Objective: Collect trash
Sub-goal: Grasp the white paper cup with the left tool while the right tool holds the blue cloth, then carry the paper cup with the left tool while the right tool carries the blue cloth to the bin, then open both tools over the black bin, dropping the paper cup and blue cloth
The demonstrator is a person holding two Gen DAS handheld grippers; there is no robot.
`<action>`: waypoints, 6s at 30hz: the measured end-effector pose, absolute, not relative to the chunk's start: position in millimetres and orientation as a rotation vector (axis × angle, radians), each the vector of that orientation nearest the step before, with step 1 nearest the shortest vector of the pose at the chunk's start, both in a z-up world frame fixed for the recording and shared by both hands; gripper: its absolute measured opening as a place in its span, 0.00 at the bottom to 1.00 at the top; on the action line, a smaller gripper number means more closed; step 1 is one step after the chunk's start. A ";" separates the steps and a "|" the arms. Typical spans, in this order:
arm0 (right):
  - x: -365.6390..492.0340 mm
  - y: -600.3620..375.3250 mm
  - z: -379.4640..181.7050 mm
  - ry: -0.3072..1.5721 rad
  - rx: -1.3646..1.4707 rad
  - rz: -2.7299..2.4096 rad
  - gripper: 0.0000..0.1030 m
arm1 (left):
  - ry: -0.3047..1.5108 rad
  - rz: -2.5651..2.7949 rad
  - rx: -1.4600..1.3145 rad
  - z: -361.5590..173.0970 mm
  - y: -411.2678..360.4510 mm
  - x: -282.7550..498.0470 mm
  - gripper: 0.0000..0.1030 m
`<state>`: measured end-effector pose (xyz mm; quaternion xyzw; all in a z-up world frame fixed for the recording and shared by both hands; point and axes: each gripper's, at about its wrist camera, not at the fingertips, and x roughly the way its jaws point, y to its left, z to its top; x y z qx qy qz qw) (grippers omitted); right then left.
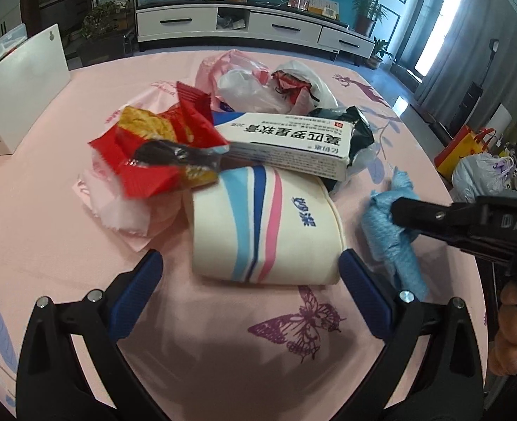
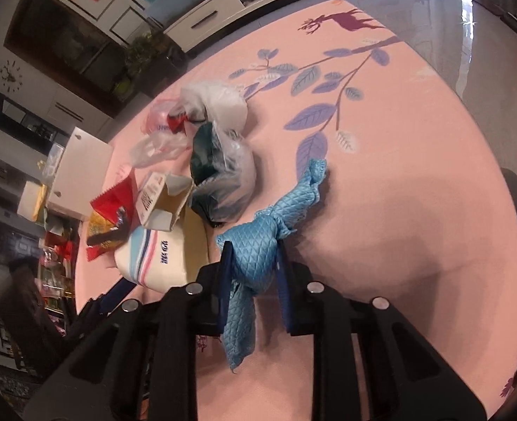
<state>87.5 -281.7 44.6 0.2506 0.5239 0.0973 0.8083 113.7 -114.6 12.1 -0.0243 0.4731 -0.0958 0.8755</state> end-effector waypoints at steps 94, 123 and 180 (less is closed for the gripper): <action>-83.4 -368.4 126.4 0.746 0.464 -0.106 0.26 | 0.853 -0.318 -0.284 63.9 -154.9 -46.2 0.30; -146.4 -499.9 122.8 0.635 0.625 -0.455 0.26 | 0.884 -0.618 -0.046 67.6 -331.0 -45.8 0.30; -152.7 -531.0 100.5 0.691 0.710 -0.538 0.68 | 0.907 -0.678 -0.131 59.9 -335.9 -13.4 0.90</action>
